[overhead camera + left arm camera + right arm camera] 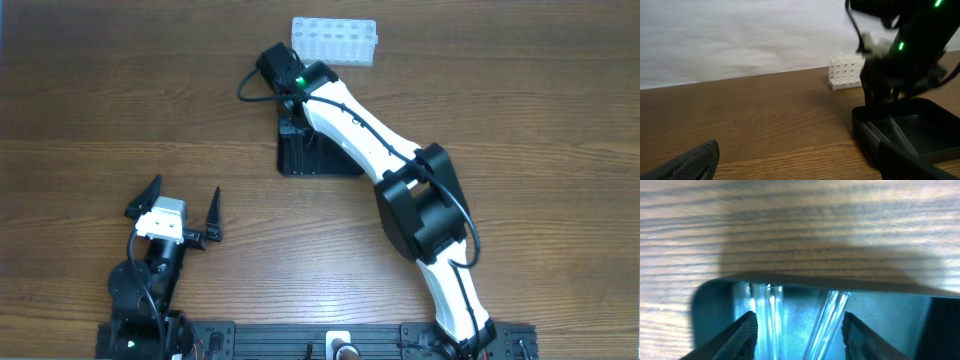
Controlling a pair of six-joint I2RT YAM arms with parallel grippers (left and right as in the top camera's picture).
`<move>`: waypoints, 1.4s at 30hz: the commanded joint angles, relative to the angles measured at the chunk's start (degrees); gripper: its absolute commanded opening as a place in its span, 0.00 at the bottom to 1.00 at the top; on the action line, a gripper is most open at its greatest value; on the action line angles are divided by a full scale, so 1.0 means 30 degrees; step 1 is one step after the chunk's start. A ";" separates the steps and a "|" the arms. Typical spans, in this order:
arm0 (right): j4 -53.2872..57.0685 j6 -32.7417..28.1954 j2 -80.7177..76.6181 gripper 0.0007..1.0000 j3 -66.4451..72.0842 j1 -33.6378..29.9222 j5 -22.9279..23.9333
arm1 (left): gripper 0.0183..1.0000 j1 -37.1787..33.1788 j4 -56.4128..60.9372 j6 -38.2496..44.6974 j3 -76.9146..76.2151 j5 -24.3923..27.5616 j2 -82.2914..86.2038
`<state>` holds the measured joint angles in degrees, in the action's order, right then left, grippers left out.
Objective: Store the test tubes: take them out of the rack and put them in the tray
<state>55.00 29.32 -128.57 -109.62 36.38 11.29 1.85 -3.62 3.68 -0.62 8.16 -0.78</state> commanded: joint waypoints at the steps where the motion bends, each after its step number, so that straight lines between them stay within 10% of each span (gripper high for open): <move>1: -0.1450 -0.1581 0.3315 0.66 -0.0066 -0.0532 0.4976 | 1.00 0.0073 -0.0007 0.0270 0.0095 0.0189 0.0153; 9: -0.7271 -0.6091 0.2208 0.69 -0.0066 -0.3351 0.5333 | 1.00 0.0073 -0.0007 0.0270 0.0095 0.0189 0.0153; 23: -1.2830 -0.8881 -0.1384 0.69 -0.0066 -0.5850 0.1537 | 1.00 0.0073 -0.0007 0.0270 0.0095 0.0189 0.0153; 42: -1.2582 -0.7861 -0.1647 0.23 -0.0066 -0.5858 0.1552 | 1.00 0.0073 -0.0007 0.0270 0.0095 0.0189 0.0153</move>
<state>17.10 4.91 -132.84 -109.73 18.68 16.38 1.85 -3.62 3.68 -0.62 8.19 -0.78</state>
